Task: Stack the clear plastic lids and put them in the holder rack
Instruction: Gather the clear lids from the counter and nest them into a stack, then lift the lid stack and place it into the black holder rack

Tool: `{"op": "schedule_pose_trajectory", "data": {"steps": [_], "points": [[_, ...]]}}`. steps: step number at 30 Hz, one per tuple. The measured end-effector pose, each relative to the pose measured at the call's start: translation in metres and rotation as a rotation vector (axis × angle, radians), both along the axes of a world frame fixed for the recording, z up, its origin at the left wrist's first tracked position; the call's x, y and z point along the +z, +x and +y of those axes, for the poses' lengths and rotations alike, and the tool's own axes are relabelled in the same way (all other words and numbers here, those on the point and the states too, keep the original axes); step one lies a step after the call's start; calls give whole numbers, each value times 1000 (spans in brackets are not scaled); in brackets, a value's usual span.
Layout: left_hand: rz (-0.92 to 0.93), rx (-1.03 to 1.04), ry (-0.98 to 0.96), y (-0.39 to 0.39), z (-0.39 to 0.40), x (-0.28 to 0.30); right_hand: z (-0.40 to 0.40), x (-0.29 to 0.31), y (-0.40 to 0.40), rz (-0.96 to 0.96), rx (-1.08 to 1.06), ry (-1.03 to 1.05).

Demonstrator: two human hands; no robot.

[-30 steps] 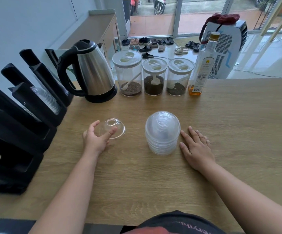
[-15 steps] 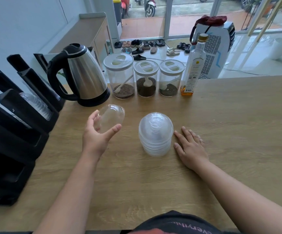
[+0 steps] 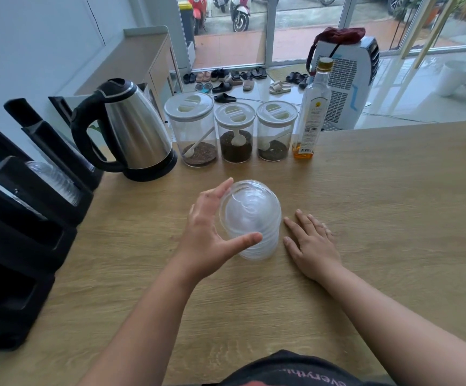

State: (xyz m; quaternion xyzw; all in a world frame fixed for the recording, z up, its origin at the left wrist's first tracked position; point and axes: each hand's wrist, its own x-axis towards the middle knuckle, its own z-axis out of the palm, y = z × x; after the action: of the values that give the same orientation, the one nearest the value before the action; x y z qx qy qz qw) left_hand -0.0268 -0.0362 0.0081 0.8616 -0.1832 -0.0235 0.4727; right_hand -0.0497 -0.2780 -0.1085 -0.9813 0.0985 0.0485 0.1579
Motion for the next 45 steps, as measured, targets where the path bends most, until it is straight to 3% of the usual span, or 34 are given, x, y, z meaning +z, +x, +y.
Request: {"op": "schedule_pose_trajectory", "data": {"steps": [13,15,18,21,23,27,35,45], "points": [[-46,-36,71,5,-8,-15,-1,3,1,21,3,80],[-19,-43,25,4,-8,-13,-1,5,4,-57,-38,223],[166,15,-147,1,-10,-11,6,21,7,-213,-152,586],[504,182,-499,-3,-13,-13,22,43,9,-74,-294,1040],[746,275,-650,-3,-14,-19,31,56,10,47,-398,1196],[950,281,-674,-7,-19,-28,38,71,12,183,-466,1230],[826,245,-576,-3,-38,-29,46,96,19,275,-427,1188],[822,234,-639,-3,-44,-21,56,101,20,345,-505,1312]]}}
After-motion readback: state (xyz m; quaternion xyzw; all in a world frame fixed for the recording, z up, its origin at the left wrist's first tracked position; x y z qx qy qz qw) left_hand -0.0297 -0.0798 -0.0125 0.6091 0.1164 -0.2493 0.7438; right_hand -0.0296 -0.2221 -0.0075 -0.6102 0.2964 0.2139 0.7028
